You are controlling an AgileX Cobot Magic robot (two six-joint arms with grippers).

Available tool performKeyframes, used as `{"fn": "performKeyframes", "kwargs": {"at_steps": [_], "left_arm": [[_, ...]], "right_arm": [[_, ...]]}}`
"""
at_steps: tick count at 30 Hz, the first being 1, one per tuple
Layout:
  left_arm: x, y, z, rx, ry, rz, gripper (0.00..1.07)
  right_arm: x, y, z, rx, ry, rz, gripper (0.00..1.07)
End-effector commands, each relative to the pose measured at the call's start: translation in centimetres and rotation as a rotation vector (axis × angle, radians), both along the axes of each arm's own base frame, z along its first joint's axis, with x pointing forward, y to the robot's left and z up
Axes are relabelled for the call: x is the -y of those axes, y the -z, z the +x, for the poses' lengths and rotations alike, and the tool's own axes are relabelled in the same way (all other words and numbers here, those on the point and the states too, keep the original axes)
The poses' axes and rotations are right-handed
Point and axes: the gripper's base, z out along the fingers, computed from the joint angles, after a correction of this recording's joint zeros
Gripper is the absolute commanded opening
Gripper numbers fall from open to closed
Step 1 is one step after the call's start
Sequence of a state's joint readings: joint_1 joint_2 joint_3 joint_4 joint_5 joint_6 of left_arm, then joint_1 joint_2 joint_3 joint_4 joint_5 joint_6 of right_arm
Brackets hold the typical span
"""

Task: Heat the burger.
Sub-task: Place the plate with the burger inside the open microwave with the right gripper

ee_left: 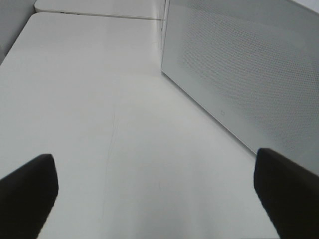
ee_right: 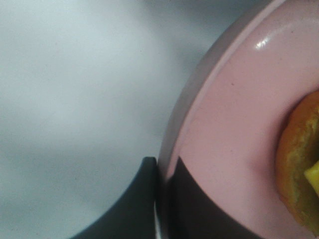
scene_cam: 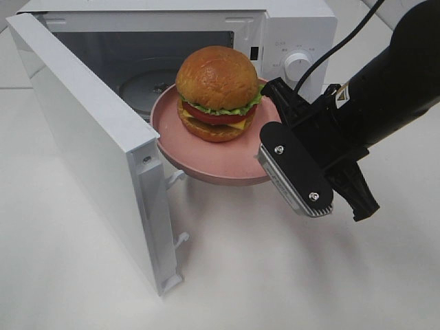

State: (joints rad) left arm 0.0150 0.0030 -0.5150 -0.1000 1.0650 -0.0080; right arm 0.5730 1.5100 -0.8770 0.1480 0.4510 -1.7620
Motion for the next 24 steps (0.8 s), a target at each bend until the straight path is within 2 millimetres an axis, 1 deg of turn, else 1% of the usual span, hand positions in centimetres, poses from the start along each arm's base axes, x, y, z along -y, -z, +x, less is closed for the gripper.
{"fn": "performKeyframes", "kwargs": {"at_steps": [1, 7, 9, 15, 17, 20, 24], "left_arm": [[0.0, 0.0, -0.1, 0.003, -0.001, -0.010, 1.00], [0.0, 0.0, -0.1, 0.003, -0.001, -0.010, 1.00], [0.0, 0.0, -0.1, 0.003, -0.001, -0.010, 1.00], [0.0, 0.0, -0.1, 0.003, -0.001, -0.010, 1.00], [0.0, 0.0, -0.1, 0.003, -0.001, -0.010, 1.00], [0.0, 0.0, -0.1, 0.003, -0.001, -0.010, 1.00], [0.0, 0.0, -0.1, 0.003, -0.001, -0.010, 1.00]], "right_arm": [[-0.8, -0.6, 1.0, 0.053, -0.026, 0.028, 0.00], [-1.2, -0.7, 1.6, 0.057, -0.037, 0.035, 0.00], [-1.8, -0.6, 2.1, 0.034, -0.060, 0.037, 0.00], [-2.2, -0.2, 2.6, 0.030, -0.074, 0.027, 0.00], [-2.6, -0.1, 3.3, 0.031, -0.075, 0.027, 0.00], [-2.7, -0.2, 3.4, 0.031, -0.075, 0.027, 0.00], [-3.4, 0.0, 4.4, 0.013, -0.081, 0.020, 0.00]]}}
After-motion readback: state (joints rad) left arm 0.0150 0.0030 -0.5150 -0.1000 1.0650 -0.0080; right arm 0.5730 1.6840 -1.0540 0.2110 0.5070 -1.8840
